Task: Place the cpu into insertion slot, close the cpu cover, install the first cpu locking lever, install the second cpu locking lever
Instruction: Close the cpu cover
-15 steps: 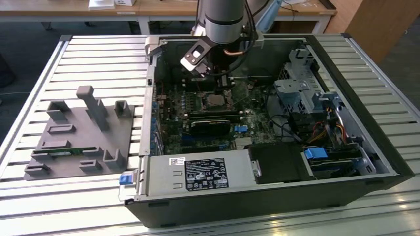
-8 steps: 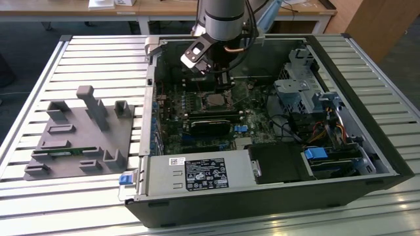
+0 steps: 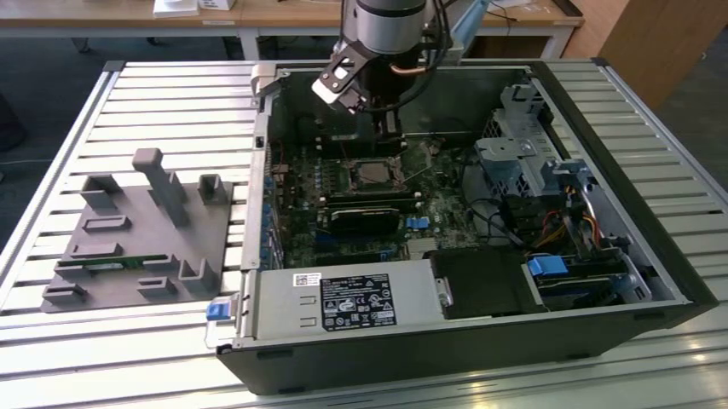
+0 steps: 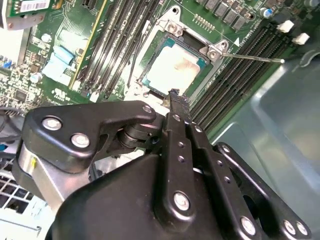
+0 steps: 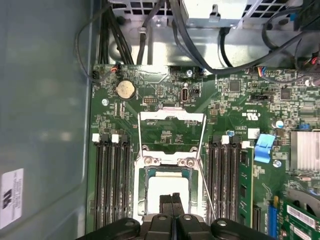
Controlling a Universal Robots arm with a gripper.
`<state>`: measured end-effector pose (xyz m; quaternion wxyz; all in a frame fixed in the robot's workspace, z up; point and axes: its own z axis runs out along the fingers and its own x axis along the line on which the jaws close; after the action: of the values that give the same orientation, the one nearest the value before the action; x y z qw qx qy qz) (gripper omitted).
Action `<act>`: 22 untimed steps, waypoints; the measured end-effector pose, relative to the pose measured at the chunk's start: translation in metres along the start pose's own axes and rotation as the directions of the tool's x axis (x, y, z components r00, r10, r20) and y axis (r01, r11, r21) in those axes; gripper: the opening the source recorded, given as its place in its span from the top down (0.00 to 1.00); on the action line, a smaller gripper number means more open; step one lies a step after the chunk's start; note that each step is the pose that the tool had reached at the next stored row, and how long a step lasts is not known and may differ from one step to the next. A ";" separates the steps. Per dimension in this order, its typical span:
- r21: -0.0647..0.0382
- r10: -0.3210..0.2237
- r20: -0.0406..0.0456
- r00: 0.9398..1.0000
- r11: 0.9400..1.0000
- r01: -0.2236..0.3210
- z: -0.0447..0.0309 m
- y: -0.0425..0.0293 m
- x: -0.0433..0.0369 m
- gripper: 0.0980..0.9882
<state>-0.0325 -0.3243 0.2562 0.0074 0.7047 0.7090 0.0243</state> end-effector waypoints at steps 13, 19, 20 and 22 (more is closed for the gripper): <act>0.000 0.000 0.000 1.000 1.000 0.000 -0.0015 0.0011 -0.0083 0.99; 0.004 0.000 0.000 1.000 1.000 0.000 -0.0052 0.0044 -0.0083 0.99; 0.004 0.000 0.000 1.000 1.000 0.000 -0.0076 0.0045 -0.0083 0.99; 0.004 0.000 0.000 1.000 1.000 0.000 -0.0132 0.0048 -0.0082 0.99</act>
<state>-0.0282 -0.3328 0.2694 0.0057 0.7048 0.7091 0.0229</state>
